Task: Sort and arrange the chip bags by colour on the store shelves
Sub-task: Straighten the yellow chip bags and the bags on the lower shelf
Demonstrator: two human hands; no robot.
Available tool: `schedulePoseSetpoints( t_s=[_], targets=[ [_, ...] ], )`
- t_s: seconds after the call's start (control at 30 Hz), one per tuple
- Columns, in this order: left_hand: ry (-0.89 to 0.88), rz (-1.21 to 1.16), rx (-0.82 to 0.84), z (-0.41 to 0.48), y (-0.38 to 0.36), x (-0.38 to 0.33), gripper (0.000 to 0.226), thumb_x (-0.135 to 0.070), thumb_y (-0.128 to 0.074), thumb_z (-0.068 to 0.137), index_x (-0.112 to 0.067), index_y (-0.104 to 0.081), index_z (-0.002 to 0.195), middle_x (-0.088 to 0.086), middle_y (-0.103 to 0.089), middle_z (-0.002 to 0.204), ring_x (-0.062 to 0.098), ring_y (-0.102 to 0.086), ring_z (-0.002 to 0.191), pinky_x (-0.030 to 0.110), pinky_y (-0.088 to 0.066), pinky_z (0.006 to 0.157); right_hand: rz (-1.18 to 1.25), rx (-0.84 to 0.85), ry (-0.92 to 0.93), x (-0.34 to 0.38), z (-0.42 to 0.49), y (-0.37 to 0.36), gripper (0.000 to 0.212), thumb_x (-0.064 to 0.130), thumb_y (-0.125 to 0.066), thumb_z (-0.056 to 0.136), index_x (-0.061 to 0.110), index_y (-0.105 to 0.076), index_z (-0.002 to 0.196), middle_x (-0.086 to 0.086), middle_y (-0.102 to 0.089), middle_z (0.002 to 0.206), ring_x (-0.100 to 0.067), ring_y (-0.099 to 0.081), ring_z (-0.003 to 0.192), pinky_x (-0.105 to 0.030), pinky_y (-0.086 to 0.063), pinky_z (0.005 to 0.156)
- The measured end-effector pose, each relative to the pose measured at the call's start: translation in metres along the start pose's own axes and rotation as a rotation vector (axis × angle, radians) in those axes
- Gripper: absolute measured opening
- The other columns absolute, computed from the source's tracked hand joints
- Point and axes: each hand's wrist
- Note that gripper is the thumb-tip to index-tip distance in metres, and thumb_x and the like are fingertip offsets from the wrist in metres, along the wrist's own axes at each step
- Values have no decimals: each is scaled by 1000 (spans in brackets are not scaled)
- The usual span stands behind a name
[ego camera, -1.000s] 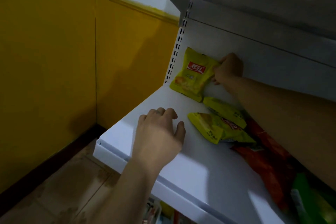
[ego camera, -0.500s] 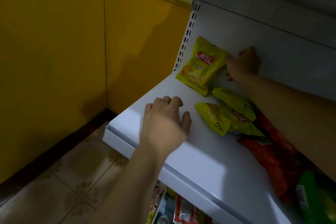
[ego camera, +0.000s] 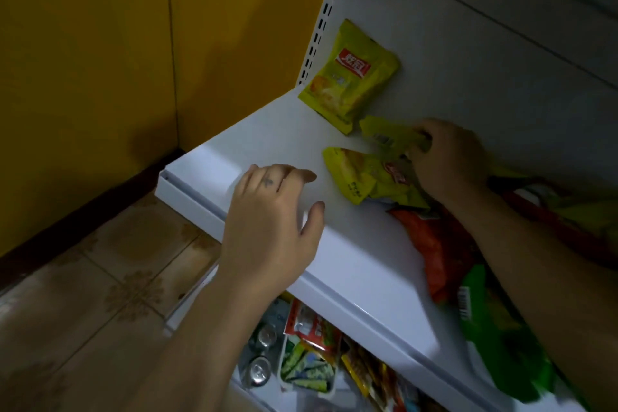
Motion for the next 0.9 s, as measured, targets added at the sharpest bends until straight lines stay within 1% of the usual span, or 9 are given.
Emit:
schedulePoseSetpoints(
  t_s=[0.13,0.27,0.37,0.5,0.57,0.63,0.7,0.8,0.9],
  targets=[
    [176,-138,53,-5,18,-18,43,-43,-52,91,-25,-51,130,-7,-55,124,12,-48,115,36,-43,97,209,-89,75,11,-15,41,17,18,-69,83,13,-70,100,1,-68,84,-19,-62,76,-24,-36,64],
    [193,-307,145,0,24,-40,69,-47,-61,88,-38,-25,145,-13,-35,138,7,-39,126,25,-38,89,793,152,-121,34,-38,52,12,14,-73,80,25,-70,82,19,-69,66,6,-65,65,-16,-51,61],
    [70,-263,229,8,23,-53,86,-53,-66,81,-42,-13,148,-13,-22,148,12,-27,137,27,-35,98,868,110,-137,46,-41,56,22,11,-69,84,30,-65,73,25,-66,61,10,-63,63,-10,-48,60],
    [166,-472,150,20,8,-62,103,-46,-79,73,-37,-14,151,-8,-29,147,13,-33,135,29,-37,103,1094,130,-203,59,-39,74,13,11,-68,85,21,-66,78,12,-70,63,-1,-65,59,-17,-51,52],
    [190,-589,73,20,-2,-66,96,-39,-81,72,-33,-25,149,-8,-37,144,7,-39,132,28,-40,104,1147,237,-196,62,-50,75,6,18,-71,82,15,-66,83,1,-73,70,-12,-69,61,-24,-53,49],
    [230,-676,21,13,-8,-65,67,-28,-78,78,-35,-43,135,-8,-52,134,4,-50,123,29,-46,101,1196,373,-184,60,-63,70,27,31,-70,74,9,-68,88,-8,-74,78,-21,-72,68,-28,-55,54],
    [303,-781,-58,6,-5,-57,39,-19,-70,85,-35,-56,119,-10,-65,115,1,-61,107,23,-51,88,1191,428,-168,55,-68,64,32,38,-64,69,13,-69,89,-6,-75,82,-19,-72,78,-28,-57,66],
    [523,-992,-139,1,10,-44,16,-25,-59,94,-36,-70,92,-12,-74,93,7,-70,90,24,-55,78,1130,349,-178,42,-64,57,14,26,-73,78,22,-69,90,1,-74,88,-13,-69,87,-30,-56,78],
    [631,-1305,-89,-3,24,-32,16,-28,-53,94,-32,-66,102,-6,-74,102,18,-70,97,44,-58,83,931,232,-117,33,-56,53,31,39,-80,67,33,-65,93,9,-70,98,-5,-66,92,-22,-53,76]
  ],
)
Point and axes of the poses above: each hand's wrist, its own z-axis towards the middle knuckle, its own y-axis out of the back of the hand, x = y × z
